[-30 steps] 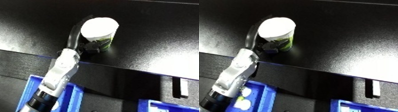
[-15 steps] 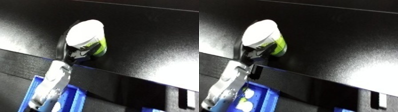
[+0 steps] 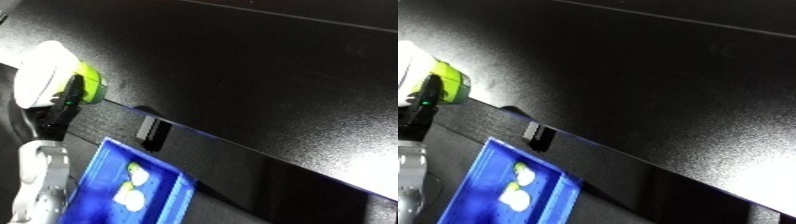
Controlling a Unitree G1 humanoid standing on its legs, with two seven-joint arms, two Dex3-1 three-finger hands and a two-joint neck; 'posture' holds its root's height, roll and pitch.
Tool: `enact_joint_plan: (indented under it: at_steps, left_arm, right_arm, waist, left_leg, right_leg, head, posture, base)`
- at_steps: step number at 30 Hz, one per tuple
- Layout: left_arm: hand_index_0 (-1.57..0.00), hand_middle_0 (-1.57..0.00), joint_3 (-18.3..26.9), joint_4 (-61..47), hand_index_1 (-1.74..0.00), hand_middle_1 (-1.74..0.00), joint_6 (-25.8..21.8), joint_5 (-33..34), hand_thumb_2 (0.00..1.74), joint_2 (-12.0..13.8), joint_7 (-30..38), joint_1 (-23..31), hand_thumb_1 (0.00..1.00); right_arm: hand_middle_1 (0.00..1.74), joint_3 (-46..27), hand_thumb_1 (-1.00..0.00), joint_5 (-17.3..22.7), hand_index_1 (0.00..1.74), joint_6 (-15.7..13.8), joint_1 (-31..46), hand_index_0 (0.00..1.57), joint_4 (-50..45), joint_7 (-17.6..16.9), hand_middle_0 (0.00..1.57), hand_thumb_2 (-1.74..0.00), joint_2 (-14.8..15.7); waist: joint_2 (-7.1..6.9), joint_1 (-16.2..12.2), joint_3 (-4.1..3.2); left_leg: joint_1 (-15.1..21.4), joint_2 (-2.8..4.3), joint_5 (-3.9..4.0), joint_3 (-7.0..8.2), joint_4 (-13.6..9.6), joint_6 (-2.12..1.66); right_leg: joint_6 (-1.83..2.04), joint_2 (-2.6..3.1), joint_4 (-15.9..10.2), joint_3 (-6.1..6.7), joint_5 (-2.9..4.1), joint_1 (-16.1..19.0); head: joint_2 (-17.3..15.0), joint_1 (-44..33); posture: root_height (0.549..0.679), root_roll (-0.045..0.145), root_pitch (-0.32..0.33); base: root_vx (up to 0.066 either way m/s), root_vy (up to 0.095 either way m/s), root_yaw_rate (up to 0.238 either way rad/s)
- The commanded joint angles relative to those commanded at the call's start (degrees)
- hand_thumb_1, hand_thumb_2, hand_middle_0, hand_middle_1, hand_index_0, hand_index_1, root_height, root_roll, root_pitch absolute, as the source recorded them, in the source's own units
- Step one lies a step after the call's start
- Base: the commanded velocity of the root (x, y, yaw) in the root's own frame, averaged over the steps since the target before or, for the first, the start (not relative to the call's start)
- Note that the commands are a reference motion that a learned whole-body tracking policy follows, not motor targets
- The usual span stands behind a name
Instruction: Pick up the object and place it into the box
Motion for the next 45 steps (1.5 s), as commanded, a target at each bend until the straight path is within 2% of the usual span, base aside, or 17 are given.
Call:
enact_joint_plan:
  at_steps: [3, 8, 10, 16, 19, 20, 21, 24, 28, 35, 45]
  left_arm:
    - [-1.49, -1.49, 1.10, 7.67, -1.65, -1.65, -2.81, 1.67, 1.65, 1.73, 2.56, 1.77, 0.95]
    - [-1.49, -1.49, 3.27, 21.51, -1.65, -1.65, -2.54, -7.11, 1.65, 3.60, 3.12, 2.87, 0.95]
    - [-1.49, -1.49, 4.46, 26.33, -1.65, -1.65, -1.64, -9.63, 1.65, 3.96, 2.99, 3.25, 0.95]
    - [-1.49, -1.49, 6.60, 39.13, -1.65, -1.65, 3.25, -16.99, 1.65, 5.30, -0.77, 3.02, 0.95]
    - [-1.26, -1.26, 6.40, 43.45, -1.39, -1.39, 8.48, -20.69, 1.39, 5.46, -4.52, 2.62, 0.80]
    - [-1.26, -1.26, 6.40, 43.45, -1.39, -1.39, 8.48, -20.69, 1.39, 5.46, -4.52, 2.62, 0.80]
    - [-1.10, -1.10, 5.80, 46.06, -1.22, -1.22, 13.25, -22.76, 1.22, 5.05, -7.52, 2.50, 0.70]
    - [-0.86, -0.86, 4.87, 49.22, -0.96, -0.96, 18.60, -24.19, 0.96, 4.48, -10.74, 2.49, 0.55]
    - [-0.55, -0.55, 4.31, 52.09, -0.61, -0.61, 21.81, -24.85, 0.61, 4.35, -13.14, 2.85, 0.35]
    - [0.00, 0.00, 2.97, 54.17, 0.00, 0.00, 23.23, -19.88, 0.00, 4.69, -15.03, 2.63, 0.00]
    - [0.00, 0.00, 1.46, 54.75, 0.00, 0.00, 24.72, -16.90, 0.00, 4.28, -15.92, 2.20, 0.00]
  right_arm:
    - [0.00, 0.87, 0.00, 0.16, 0.00, 0.16, 0.02, 0.00, 0.28, -0.30, 0.00, 0.00, 0.16]
    - [0.00, 2.49, 0.00, 0.44, 0.00, -0.02, -0.56, 0.00, 0.88, -0.56, 0.00, 0.00, 0.63]
    - [0.00, 2.98, 0.00, 0.44, 0.00, 0.09, -0.67, 0.00, 1.01, -0.42, 0.00, 0.00, 1.07]
    - [0.00, 3.75, 0.00, -1.04, 0.00, -0.22, 0.11, 0.00, 1.63, 0.66, 0.00, 0.00, 2.41]
    - [0.00, 3.84, 0.00, -2.02, 0.00, -0.83, 0.44, 0.00, 1.99, 1.36, 0.00, 0.00, 2.52]
    - [0.00, 3.84, 0.00, -2.02, 0.00, -0.83, 0.44, 0.00, 1.99, 1.36, 0.00, 0.00, 2.52]
    - [0.00, 3.78, 0.00, -2.67, 0.00, -1.02, 0.40, 0.00, 2.08, 1.58, 0.00, 0.00, 2.45]
    - [0.00, 3.63, 0.00, -3.33, 0.00, -1.13, 0.36, 0.00, 2.10, 1.77, 0.00, 0.00, 2.30]
    - [0.00, 3.02, 0.00, -4.21, 0.00, -1.31, 0.73, 0.00, 2.39, 2.31, 0.00, 0.00, 2.06]
    - [0.00, 2.54, 0.00, -4.32, 0.00, -1.21, 1.08, 0.00, 3.15, 3.48, 0.00, 0.00, 1.78]
    - [0.00, 2.99, 0.00, -3.37, 0.00, -1.11, 0.83, 0.00, 3.04, 4.02, 0.00, 0.00, 2.10]
  waist:
    - [-0.11, 0.19, 0.00]
    - [-0.73, 0.35, 0.00]
    - [-1.29, 0.38, 0.00]
    - [-3.37, -0.07, 0.00]
    - [-4.10, -0.46, 0.00]
    - [-4.10, -0.46, 0.00]
    - [-4.41, -0.76, 0.00]
    - [-4.78, -1.18, 0.00]
    - [-5.25, -1.51, 0.00]
    - [-6.13, -1.52, 0.00]
    - [-6.21, -1.28, 0.00]
  left_leg:
    - [-0.01, 0.02, 0.16, -0.06, 0.01, 0.16]
    - [-0.20, 0.26, 1.03, -0.25, -0.82, 0.18]
    - [-0.42, 0.48, 1.50, -0.39, -1.25, 0.08]
    - [-0.94, 1.36, 2.68, -0.69, -2.69, -0.10]
    - [-1.09, 1.72, 3.06, -0.68, -3.29, -0.26]
    - [-1.09, 1.72, 3.06, -0.68, -3.29, -0.26]
    - [-1.19, 1.90, 3.28, -0.60, -3.64, -0.40]
    - [-1.15, 2.20, 3.60, -0.46, -4.26, -0.60]
    - [-0.76, 2.48, 3.81, -0.30, -5.03, -0.79]
    - [-0.19, 2.64, 3.77, -0.17, -5.86, -0.88]
    - [-0.01, 2.12, 3.48, -0.19, -6.08, -0.88]
  right_leg:
    - [-0.17, 0.07, 0.44, -0.19, -0.78, 0.42]
    - [-0.39, 0.39, -0.06, -0.52, -1.45, 1.30]
    - [-0.46, 0.63, -0.20, -0.64, -1.68, 1.49]
    - [-0.65, 1.37, -0.14, -1.00, -2.50, 1.71]
    - [-0.69, 1.77, -0.44, -1.01, -2.69, 1.75]
    - [-0.69, 1.77, -0.44, -1.01, -2.69, 1.75]
    - [-0.66, 1.96, -0.86, -0.96, -2.67, 1.82]
    - [-0.58, 2.12, -1.67, -0.95, -2.51, 2.06]
    - [-0.44, 2.30, -2.73, -0.97, -2.30, 2.72]
    - [-0.41, 2.69, -4.12, -1.16, -1.97, 3.67]
    - [-0.43, 2.76, -5.12, -1.19, -1.58, 4.12]
  head:
    - [0.06, -4.70]
    - [0.15, -11.58]
    - [1.21, -18.27]
    - [3.71, -24.52]
    - [4.63, -25.45]
    - [4.63, -25.45]
    - [4.81, -26.11]
    - [4.92, -25.87]
    - [5.28, -25.51]
    - [4.80, -24.46]
    - [4.02, -21.62]
  posture:
    - [0.631, 0.057, -0.030]
    - [0.631, 0.054, -0.032]
    - [0.631, 0.052, -0.032]
    - [0.633, 0.042, -0.029]
    - [0.633, 0.040, -0.025]
    - [0.633, 0.040, -0.025]
    - [0.633, 0.040, -0.023]
    - [0.634, 0.040, -0.020]
    - [0.635, 0.040, -0.019]
    - [0.637, 0.035, -0.018]
    - [0.638, 0.033, -0.016]
  base:
    - [0.001, 0.022, 0.037]
    - [-0.004, 0.009, 0.076]
    - [-0.006, -0.020, 0.105]
    - [-0.006, -0.019, 0.082]
    - [-0.022, 0.015, 0.032]
    - [-0.024, 0.026, 0.030]
    - [-0.025, 0.049, 0.020]
    - [-0.019, 0.053, 0.014]
    - [-0.002, 0.045, 0.000]
    - [0.008, 0.011, 0.006]
    - [-0.004, -0.006, 0.006]
